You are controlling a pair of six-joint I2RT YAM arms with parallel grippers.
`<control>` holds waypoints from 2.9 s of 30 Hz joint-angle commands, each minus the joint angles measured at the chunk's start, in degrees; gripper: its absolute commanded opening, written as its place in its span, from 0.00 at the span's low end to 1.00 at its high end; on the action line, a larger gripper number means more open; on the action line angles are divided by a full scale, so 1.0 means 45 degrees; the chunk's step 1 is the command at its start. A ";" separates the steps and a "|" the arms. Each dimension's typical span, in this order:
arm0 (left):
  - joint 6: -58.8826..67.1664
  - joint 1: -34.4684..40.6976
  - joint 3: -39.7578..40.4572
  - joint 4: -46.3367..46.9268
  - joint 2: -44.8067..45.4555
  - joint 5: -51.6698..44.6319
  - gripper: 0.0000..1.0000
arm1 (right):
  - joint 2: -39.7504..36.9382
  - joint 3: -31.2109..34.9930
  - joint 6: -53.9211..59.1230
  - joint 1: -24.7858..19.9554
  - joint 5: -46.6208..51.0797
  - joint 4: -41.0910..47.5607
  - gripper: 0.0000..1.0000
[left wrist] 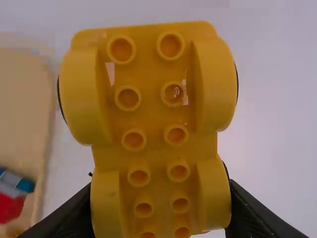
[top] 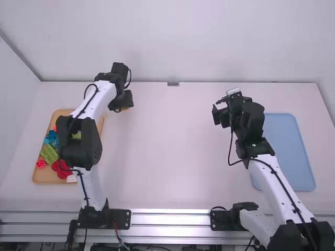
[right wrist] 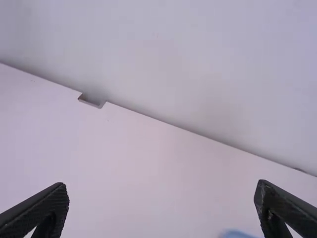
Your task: Assemble lego blocks to make yellow taxi
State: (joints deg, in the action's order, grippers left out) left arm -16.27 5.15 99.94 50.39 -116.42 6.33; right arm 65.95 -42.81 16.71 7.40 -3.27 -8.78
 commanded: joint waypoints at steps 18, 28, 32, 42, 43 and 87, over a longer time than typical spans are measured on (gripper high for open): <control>1.4416 0.4367 -0.5139 -0.0544 0.1923 -0.4600 0.02 | 0.0083 -0.0544 -0.0039 -0.0325 0.0019 0.0015 0.99; 1.5722 0.5221 -0.6955 -0.2181 0.1919 -0.4216 0.06 | 0.0087 -0.0544 -0.0039 -0.0301 0.0015 0.0097 0.99; 1.5494 0.5124 -0.7713 -0.3235 0.1894 -0.4211 0.08 | 0.0087 -0.0544 -0.0117 -0.0306 0.0019 0.0180 0.98; 1.5081 0.5158 -0.8116 -0.3764 0.1899 -0.3517 0.66 | 0.0087 -0.0544 -0.0126 -0.0301 0.0010 0.0306 0.98; 1.5042 0.5119 -0.8111 -0.3847 0.1899 -0.3507 0.83 | 0.0087 -0.0544 -0.0136 -0.0301 0.0010 0.0306 0.98; -0.1821 -0.6703 -0.2021 0.1418 0.2132 -0.0583 0.99 | 0.0083 -0.0544 -0.0126 -0.0301 0.0019 0.0272 0.99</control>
State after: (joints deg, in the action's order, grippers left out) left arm -15.09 -23.14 92.09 55.94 -108.51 -4.71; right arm 65.95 -42.89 16.47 5.89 -3.27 -7.40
